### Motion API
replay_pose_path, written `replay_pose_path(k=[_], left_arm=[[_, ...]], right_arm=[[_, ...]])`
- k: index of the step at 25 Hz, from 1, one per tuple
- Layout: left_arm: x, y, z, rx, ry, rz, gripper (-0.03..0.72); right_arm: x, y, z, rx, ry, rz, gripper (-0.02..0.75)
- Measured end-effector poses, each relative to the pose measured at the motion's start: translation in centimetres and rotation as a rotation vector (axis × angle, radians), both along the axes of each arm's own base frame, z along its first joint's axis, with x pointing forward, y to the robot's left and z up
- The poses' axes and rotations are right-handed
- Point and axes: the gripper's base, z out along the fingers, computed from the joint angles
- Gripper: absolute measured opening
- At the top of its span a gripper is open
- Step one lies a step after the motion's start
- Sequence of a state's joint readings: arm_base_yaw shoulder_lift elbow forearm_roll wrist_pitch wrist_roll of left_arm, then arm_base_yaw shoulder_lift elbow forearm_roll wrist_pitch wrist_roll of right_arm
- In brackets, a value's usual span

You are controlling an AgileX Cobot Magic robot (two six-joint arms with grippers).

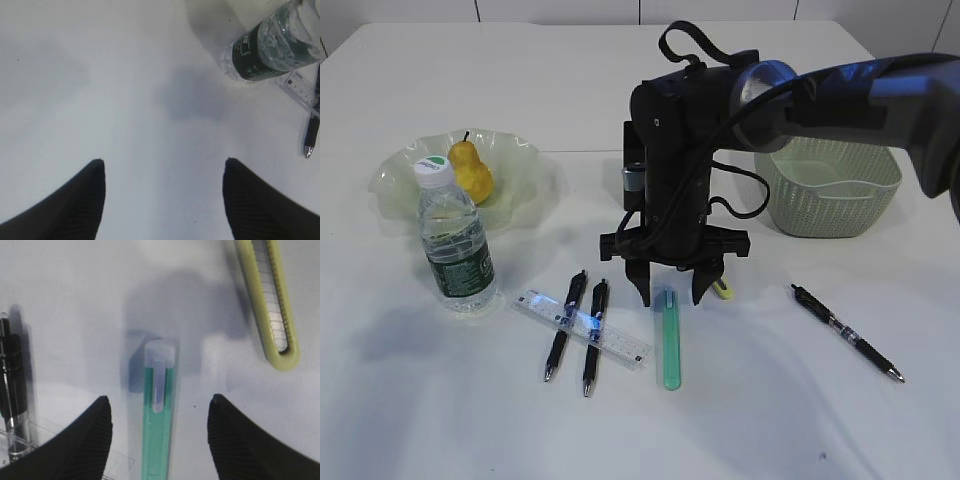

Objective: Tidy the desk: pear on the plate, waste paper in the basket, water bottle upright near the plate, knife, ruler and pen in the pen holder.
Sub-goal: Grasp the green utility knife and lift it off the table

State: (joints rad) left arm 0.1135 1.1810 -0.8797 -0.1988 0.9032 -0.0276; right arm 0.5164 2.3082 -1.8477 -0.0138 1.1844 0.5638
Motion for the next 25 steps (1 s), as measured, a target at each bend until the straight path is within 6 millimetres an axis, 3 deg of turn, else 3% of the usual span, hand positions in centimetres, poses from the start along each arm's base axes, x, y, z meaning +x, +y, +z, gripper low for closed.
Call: replay_pose_path(k=[16, 25], left_arm=[[0.0, 0.0, 0.0, -0.002, 0.0, 0.0, 0.519], [0.0, 0.0, 0.0, -0.002, 0.0, 0.0, 0.519]], right_arm=[[0.1, 0.0, -1.5, -0.02, 0.019, 0.003, 0.44], [0.1, 0.1, -2.2, -0.015, 0.039, -0.002, 0.258]])
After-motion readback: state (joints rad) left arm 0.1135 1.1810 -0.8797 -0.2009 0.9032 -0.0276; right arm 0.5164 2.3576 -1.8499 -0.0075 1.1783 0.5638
